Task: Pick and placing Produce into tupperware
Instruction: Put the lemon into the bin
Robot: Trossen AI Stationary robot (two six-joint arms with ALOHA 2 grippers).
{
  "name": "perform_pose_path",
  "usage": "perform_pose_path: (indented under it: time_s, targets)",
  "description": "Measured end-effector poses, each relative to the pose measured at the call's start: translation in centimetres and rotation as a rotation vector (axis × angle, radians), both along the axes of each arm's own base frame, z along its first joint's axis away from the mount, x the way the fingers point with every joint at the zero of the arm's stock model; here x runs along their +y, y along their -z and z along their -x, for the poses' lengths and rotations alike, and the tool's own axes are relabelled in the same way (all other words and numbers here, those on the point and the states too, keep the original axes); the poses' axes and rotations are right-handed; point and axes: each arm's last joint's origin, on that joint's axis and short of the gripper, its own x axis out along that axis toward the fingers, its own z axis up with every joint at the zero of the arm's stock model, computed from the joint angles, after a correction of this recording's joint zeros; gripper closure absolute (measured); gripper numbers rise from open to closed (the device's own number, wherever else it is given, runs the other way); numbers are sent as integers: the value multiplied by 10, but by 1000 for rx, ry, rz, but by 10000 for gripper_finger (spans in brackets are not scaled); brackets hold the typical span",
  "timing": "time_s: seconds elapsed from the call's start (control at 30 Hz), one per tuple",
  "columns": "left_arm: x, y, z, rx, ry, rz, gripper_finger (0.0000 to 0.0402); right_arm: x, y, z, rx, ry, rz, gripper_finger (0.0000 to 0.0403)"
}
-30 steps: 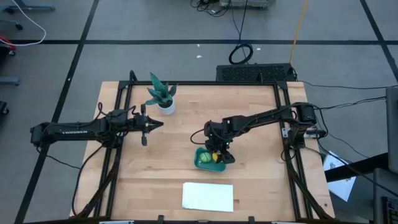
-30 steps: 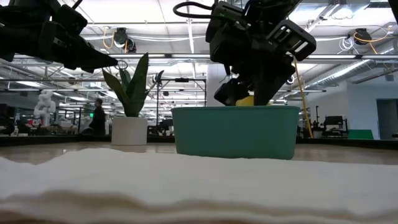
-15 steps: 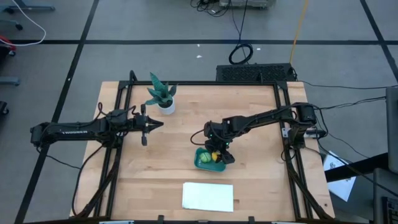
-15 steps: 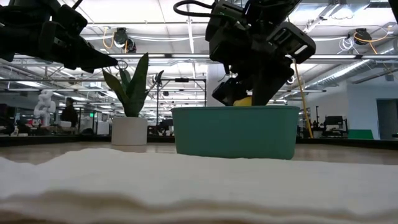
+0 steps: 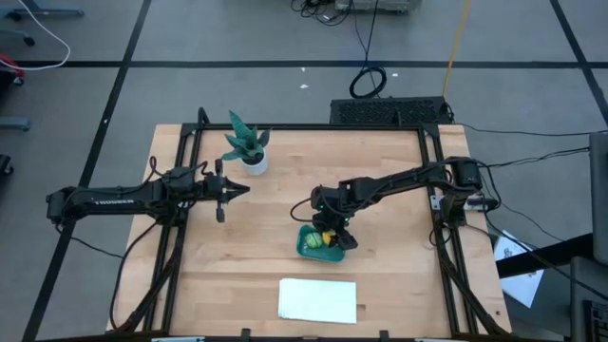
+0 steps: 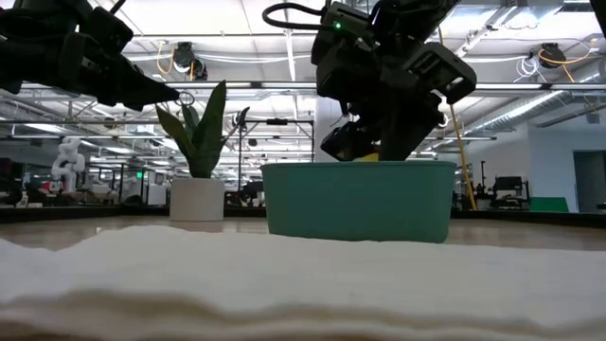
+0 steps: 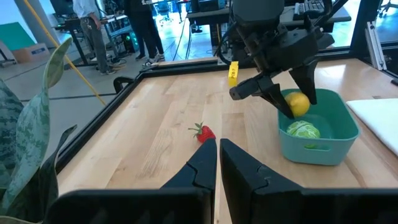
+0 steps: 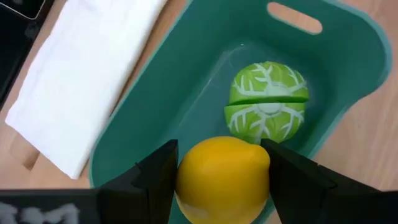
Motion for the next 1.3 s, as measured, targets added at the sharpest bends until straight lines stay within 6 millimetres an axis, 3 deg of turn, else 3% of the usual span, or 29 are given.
perform_pose_path:
  time_s: [0.4, 1.3]
  targets:
    - [0, 0, 0, 5, -1, 0, 376, 1, 18, -3, 48, 7, 43, 200]
    - [0, 1, 0, 6, -1, 0, 376, 13, 19, -2, 26, -71, 95, 200]
